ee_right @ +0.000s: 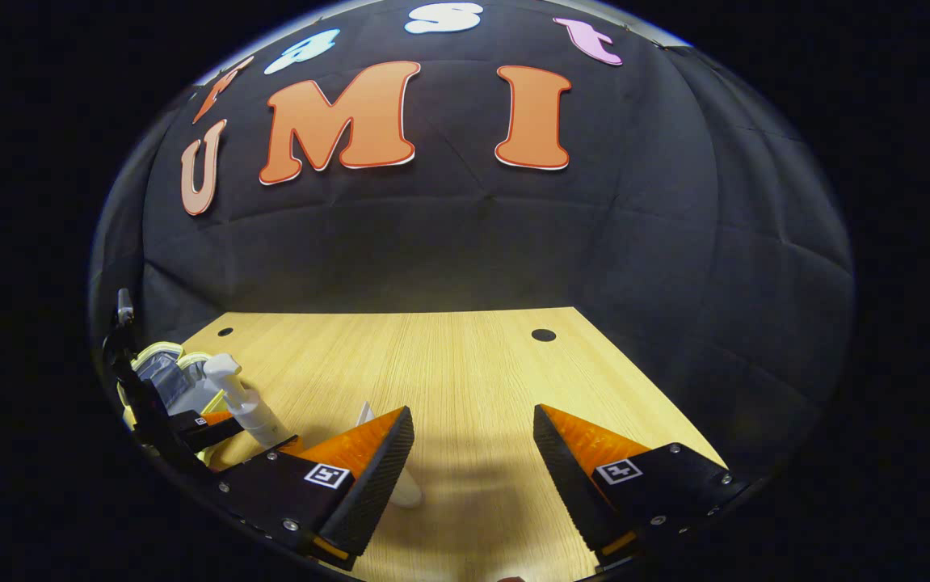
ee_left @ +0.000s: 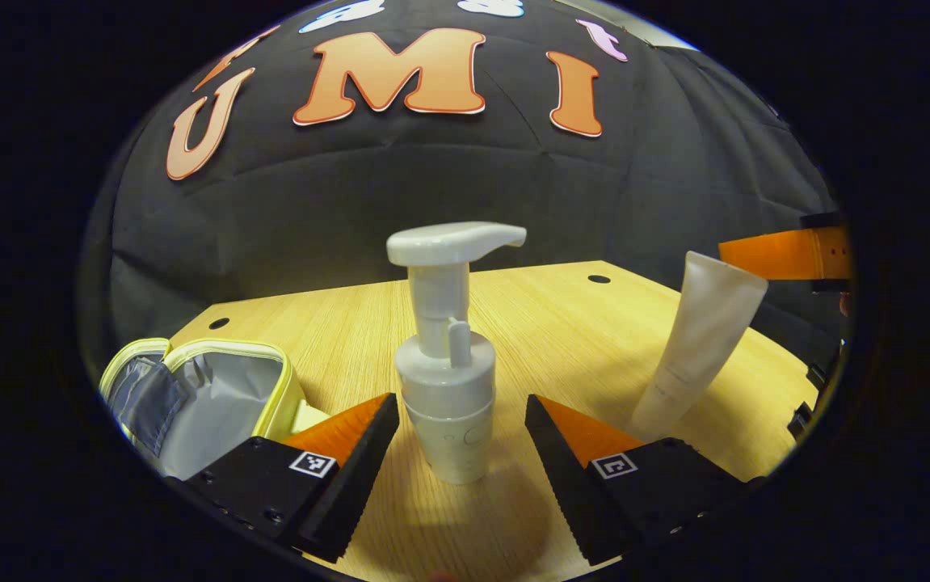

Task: First open the suitcase, pack the skin care products into it, and then close the suitcase.

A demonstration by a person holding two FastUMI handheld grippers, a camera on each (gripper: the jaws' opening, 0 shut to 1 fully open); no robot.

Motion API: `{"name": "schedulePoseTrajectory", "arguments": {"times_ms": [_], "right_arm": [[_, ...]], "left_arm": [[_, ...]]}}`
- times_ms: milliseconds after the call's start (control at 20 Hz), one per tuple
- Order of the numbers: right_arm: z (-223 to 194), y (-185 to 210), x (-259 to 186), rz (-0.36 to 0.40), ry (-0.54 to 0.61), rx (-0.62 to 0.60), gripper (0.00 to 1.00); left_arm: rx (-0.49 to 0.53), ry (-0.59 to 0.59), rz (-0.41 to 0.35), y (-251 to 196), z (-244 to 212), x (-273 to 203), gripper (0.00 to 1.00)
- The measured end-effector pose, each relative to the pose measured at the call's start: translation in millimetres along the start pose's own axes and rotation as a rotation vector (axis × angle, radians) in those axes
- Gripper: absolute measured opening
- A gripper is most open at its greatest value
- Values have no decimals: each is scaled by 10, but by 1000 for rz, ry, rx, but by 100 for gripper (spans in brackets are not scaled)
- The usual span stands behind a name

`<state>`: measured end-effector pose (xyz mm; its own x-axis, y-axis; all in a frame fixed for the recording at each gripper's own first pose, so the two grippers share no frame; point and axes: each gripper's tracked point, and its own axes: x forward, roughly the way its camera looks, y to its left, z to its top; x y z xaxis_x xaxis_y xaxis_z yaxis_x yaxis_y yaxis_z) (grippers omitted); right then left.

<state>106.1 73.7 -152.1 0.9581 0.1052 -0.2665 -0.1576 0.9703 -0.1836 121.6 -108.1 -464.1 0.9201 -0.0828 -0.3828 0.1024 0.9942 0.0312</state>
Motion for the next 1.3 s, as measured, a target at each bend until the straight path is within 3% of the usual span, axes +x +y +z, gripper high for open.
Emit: {"name": "schedulePoseTrajectory", "arguments": {"times_ms": [100, 200, 300, 500, 700, 850, 1100, 1300], "right_arm": [[5, 5, -18, 2, 2, 1, 95], [29, 32, -61, 9, 2, 9, 95], [99, 71, -126, 13, -4, 16, 95], [314, 219, -305, 28, -26, 39, 95], [581, 429, -518, 34, -60, 81, 95], [624, 533, -579, 28, -78, 68, 95], [285, 691, -465, 35, -21, 18, 95], [-126, 710, -238, 28, 56, 20, 95]], "left_arm": [[21, 7, 25, 57, -9, 109, 96], [-4, 30, -2, 14, 8, 66, 62], [-48, 55, -31, 2, 78, -66, 60], [30, 31, -45, 152, 541, -512, 58], [-47, 35, -100, 361, 943, -1082, 58], [-47, 2, -132, 681, 1316, -1479, 58], [3, -58, -35, 1287, 1753, -2033, 58], [-9, -59, 25, 1607, 1724, -2302, 58]]}}
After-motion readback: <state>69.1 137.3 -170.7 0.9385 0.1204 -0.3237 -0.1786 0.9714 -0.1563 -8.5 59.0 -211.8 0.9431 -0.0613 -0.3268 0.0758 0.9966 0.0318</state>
